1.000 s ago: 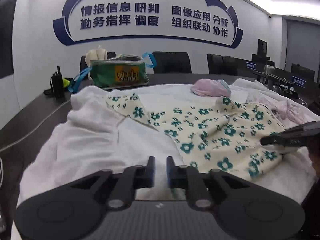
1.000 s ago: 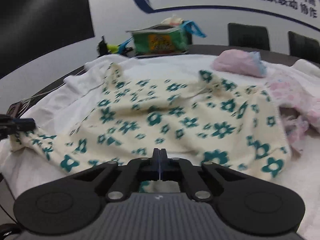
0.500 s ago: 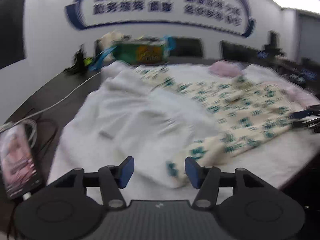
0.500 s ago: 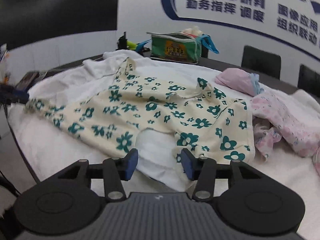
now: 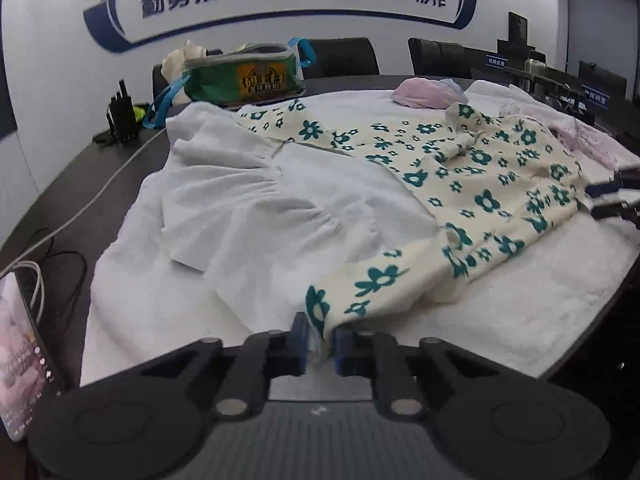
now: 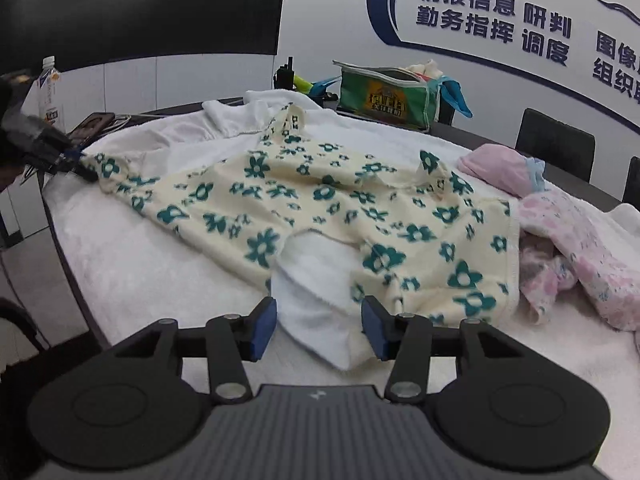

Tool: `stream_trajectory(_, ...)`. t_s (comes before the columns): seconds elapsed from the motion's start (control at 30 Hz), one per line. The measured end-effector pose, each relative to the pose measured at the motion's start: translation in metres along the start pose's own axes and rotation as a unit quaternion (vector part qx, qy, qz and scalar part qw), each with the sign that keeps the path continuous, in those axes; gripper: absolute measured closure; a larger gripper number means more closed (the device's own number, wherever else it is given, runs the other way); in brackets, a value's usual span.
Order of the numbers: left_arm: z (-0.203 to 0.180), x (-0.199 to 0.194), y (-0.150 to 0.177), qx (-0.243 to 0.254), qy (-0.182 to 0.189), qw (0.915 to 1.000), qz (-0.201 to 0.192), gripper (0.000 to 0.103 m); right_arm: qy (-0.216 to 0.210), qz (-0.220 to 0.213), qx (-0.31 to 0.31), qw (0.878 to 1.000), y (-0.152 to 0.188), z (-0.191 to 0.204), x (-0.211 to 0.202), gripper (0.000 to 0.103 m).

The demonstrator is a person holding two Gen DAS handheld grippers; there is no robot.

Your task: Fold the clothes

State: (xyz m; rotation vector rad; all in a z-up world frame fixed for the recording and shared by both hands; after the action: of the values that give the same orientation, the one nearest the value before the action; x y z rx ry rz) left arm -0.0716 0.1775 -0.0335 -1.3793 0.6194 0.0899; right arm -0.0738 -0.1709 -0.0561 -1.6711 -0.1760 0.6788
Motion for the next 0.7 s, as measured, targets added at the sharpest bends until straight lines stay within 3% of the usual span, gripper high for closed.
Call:
stream_trajectory(0.1, 0.01, -0.006, -0.013, 0.007, -0.017, 0.9997, -0.018, 0.098, -0.025, -0.016, 0.064, 0.998, -0.001, -0.007, -0.006, 0.055)
stream_trajectory(0.2, 0.015, -0.013, -0.024, 0.012, -0.025, 0.9989, -0.038, 0.099, -0.014, -0.018, 0.039, 0.999, 0.003, -0.008, -0.007, 0.06)
stream_trajectory(0.23, 0.016, -0.014, -0.026, 0.011, -0.03, 0.9987, -0.04, 0.099, -0.002, -0.013, 0.021, 1.0, 0.006, -0.008, -0.004, 0.066)
stream_trajectory(0.3, 0.017, -0.013, -0.025, 0.004, -0.045, 0.9984, -0.036, 0.099, 0.026, -0.023, 0.031, 0.999, 0.003, -0.016, -0.002, 0.102)
stream_trajectory(0.4, 0.013, -0.02, -0.024, 0.003, -0.058, 0.9977, -0.037, 0.1, 0.022, -0.064, 0.063, 0.996, -0.011, -0.023, -0.014, 0.103)
stream_trajectory(0.53, 0.016, -0.054, -0.031, -0.039, -0.06, 0.995, -0.069, 0.1, 0.025, -0.102, 0.052, 0.993, -0.033, -0.019, -0.042, 0.103)
stream_trajectory(0.63, 0.016, -0.072, -0.034, -0.037, -0.073, 0.9929, -0.086, 0.1, 0.029, -0.105, 0.03, 0.994, -0.047, -0.015, -0.065, 0.103)
stream_trajectory(0.7, 0.013, -0.072, -0.03, -0.032, -0.069, 0.9942, -0.077, 0.1, 0.03, -0.09, 0.001, 0.995, -0.048, -0.009, -0.074, 0.103)
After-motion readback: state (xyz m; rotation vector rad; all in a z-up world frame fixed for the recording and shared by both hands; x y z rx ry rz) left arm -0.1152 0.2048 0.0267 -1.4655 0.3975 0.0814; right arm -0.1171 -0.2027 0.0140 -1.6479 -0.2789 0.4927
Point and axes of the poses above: each gripper's, at about its wrist camera, not at the fingertips, and x roughly the way its jaws point, z to its left, y to its underside, the point moved 10 cm from there along x, roughly the way its jaws point, and after that the axes turned 14 degrees about -z, right-handed, at the moved point
